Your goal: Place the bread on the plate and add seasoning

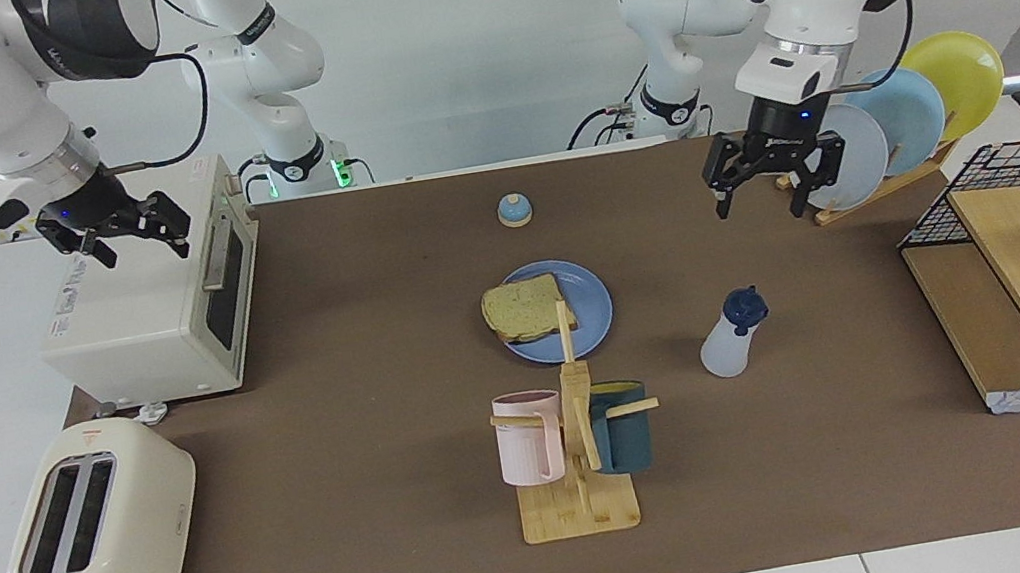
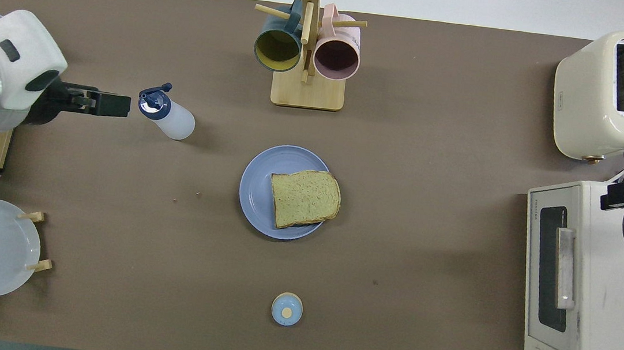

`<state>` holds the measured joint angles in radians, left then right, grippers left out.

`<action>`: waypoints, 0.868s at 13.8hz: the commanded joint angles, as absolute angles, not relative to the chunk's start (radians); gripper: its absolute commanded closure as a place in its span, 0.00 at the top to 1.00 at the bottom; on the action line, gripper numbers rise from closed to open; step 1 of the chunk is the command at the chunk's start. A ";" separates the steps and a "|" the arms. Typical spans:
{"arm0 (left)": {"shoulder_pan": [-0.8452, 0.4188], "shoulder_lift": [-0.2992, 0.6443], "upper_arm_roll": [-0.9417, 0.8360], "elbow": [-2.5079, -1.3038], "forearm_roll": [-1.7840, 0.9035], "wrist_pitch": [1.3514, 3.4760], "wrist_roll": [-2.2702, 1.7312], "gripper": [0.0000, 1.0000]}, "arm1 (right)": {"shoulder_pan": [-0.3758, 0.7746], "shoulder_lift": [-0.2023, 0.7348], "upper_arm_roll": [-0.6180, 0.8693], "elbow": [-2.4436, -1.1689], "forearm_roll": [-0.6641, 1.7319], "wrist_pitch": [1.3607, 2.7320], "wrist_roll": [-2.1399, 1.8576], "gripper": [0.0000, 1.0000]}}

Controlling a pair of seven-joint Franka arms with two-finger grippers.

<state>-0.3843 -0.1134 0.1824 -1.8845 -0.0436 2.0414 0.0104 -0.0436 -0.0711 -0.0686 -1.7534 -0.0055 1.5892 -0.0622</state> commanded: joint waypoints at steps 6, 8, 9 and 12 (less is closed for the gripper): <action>-0.258 -0.097 0.173 -1.848 -0.035 1.885 0.091 1.00 | -0.046 -0.086 -0.066 -1.773 0.000 1.605 -0.044 1.00; -0.245 -0.094 0.170 -1.821 -0.017 1.835 0.091 1.00 | -0.046 -0.086 -0.066 -1.773 0.000 1.606 -0.044 1.00; -0.247 -0.092 0.169 -1.795 0.000 1.791 0.091 1.00 | -0.046 -0.086 -0.066 -1.773 0.000 1.605 -0.044 1.00; -0.180 -0.069 0.117 -1.651 0.003 1.614 0.091 1.00 | -0.046 -0.086 -0.066 -1.773 0.000 1.605 -0.044 1.00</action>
<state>-0.2481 -0.1069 0.1699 -1.7589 -0.0123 1.7245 0.0838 -0.0436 -0.0711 -0.0686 -1.7534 -0.0055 1.5892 -0.0622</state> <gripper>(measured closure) 0.000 0.000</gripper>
